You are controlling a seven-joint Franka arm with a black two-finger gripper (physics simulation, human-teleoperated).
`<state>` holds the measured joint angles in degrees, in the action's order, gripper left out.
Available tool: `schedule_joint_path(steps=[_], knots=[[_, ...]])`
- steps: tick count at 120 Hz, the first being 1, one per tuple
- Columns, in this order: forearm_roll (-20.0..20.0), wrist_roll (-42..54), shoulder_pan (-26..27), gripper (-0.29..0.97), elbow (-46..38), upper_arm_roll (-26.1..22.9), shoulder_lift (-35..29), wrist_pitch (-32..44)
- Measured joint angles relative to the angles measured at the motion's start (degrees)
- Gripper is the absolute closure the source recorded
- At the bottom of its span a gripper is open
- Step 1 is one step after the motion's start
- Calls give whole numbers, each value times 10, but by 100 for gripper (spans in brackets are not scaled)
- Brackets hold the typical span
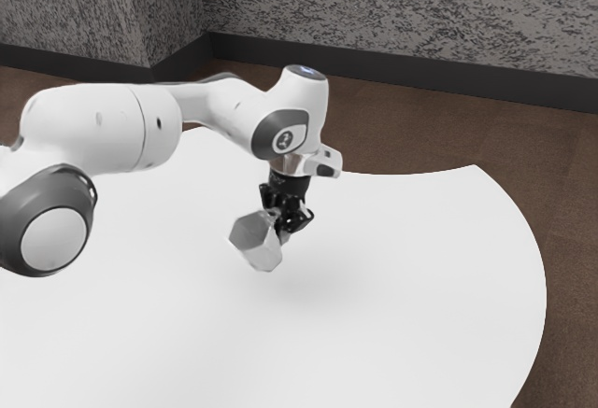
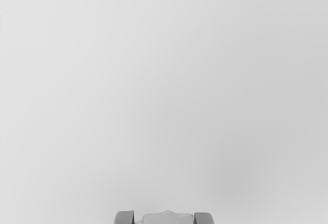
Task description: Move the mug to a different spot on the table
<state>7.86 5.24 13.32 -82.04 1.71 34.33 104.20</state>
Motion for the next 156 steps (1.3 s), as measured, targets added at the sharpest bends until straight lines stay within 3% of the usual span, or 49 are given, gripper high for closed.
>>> schedule_joint_path(steps=[59,120,156], knots=[[-14,-160,-32,70,43,-24,51,-1],[-8,-229,-56,67,68,-58,87,4],[-10,-225,-59,21,85,-58,89,14]])
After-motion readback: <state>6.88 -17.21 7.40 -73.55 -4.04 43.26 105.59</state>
